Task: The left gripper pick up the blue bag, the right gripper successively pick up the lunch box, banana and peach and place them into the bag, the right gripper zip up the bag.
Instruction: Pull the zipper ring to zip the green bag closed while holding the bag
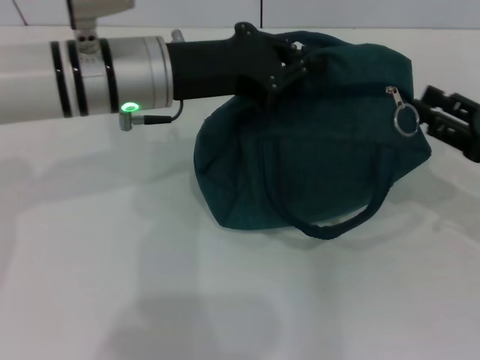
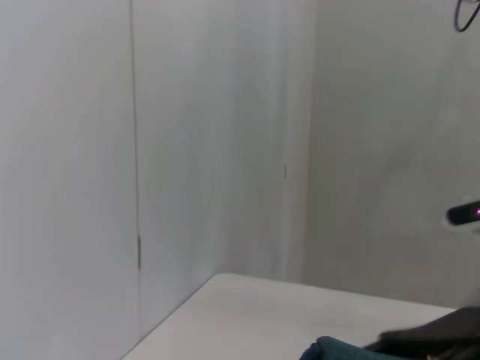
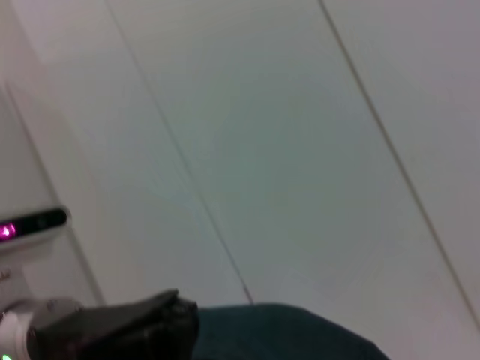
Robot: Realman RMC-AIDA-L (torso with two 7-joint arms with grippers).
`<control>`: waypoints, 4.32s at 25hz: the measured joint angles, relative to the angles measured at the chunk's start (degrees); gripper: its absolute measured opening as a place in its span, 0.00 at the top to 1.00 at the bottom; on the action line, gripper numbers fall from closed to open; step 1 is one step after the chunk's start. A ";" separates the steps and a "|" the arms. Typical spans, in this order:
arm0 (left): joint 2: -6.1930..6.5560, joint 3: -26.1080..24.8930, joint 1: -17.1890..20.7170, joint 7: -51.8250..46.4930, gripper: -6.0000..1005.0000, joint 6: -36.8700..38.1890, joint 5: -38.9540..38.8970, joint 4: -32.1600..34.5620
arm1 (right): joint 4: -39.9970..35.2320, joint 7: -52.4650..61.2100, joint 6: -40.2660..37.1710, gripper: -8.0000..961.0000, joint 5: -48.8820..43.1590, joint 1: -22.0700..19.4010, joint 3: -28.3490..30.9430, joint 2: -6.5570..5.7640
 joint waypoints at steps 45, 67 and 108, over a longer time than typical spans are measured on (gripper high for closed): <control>-0.24 -0.61 -4.60 6.83 0.93 -3.44 -1.25 -9.82 | 0.40 -0.48 -7.21 0.66 -0.83 0.69 -1.36 0.72; -0.33 -0.61 -4.49 7.36 0.93 -3.45 -1.25 -9.80 | 0.37 0.02 -9.35 0.79 -0.48 -0.73 -1.49 -0.38; -0.67 -0.52 -4.56 8.24 0.93 -3.08 -2.91 -10.41 | 0.48 9.17 -7.28 0.70 -0.66 2.69 -5.42 -0.69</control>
